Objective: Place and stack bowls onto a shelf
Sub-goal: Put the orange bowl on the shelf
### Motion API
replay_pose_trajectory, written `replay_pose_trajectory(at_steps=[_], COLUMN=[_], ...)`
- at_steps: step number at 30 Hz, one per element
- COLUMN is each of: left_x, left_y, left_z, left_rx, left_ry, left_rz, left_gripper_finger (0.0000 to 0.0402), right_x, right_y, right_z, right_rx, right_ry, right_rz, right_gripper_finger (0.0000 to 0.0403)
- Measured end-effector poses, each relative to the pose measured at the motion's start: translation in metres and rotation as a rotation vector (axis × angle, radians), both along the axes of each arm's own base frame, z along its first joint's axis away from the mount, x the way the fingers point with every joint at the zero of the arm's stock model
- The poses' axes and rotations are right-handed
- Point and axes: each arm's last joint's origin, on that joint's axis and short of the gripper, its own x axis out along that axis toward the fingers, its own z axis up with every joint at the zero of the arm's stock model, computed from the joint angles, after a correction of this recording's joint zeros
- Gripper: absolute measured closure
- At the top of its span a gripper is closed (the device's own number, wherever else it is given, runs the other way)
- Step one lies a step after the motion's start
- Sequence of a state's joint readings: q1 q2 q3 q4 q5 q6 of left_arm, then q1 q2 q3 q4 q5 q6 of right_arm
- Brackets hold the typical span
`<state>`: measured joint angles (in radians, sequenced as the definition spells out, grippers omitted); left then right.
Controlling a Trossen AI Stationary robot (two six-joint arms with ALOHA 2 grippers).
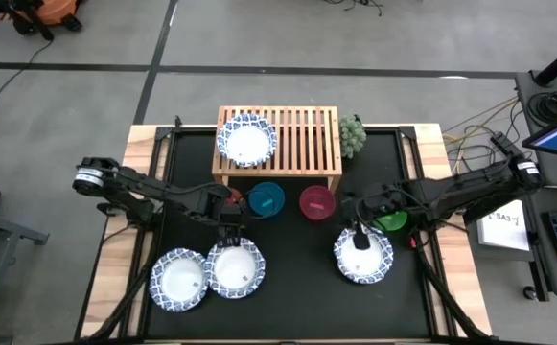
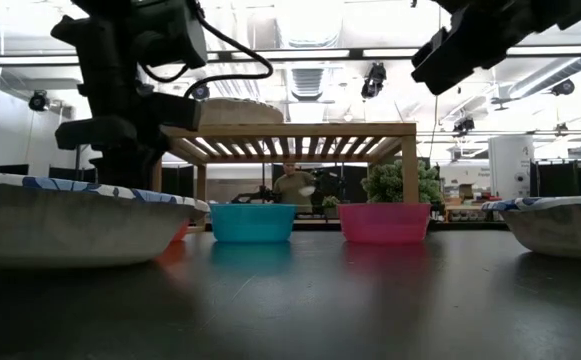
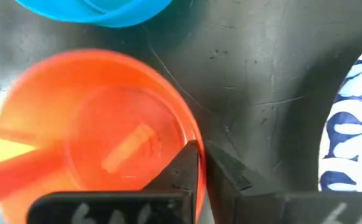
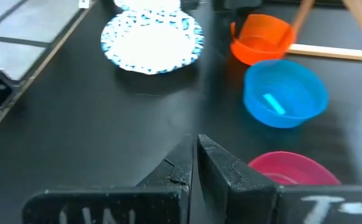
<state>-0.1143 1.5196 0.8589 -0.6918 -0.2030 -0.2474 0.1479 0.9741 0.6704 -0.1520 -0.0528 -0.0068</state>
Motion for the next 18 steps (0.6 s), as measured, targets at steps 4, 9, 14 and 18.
replay_pose_trajectory(at_steps=[4,9,14,18], left_x=[0.001,0.007,0.012,0.016], left_y=[-0.002,-0.007,-0.014,-0.024], left_z=[0.005,0.023,0.054,0.085], left_rx=[-0.008,-0.008,-0.007,-0.01], left_ry=[0.003,0.006,0.021,0.005], left_rz=[0.009,-0.005,-0.023,-0.05], left_gripper_finger=[0.04,0.0401,0.0401,0.0401], right_x=[-0.002,-0.004,-0.006,-0.009], right_y=[0.009,0.019,0.024,0.023], right_z=[0.001,0.002,0.003,0.006], right_rx=[0.024,0.041,0.046,0.051], right_ry=[-0.004,-0.003,-0.009,-0.024], right_rz=[0.03,0.063,0.084,0.083], right_gripper_finger=[0.039,0.039,0.039,0.039])
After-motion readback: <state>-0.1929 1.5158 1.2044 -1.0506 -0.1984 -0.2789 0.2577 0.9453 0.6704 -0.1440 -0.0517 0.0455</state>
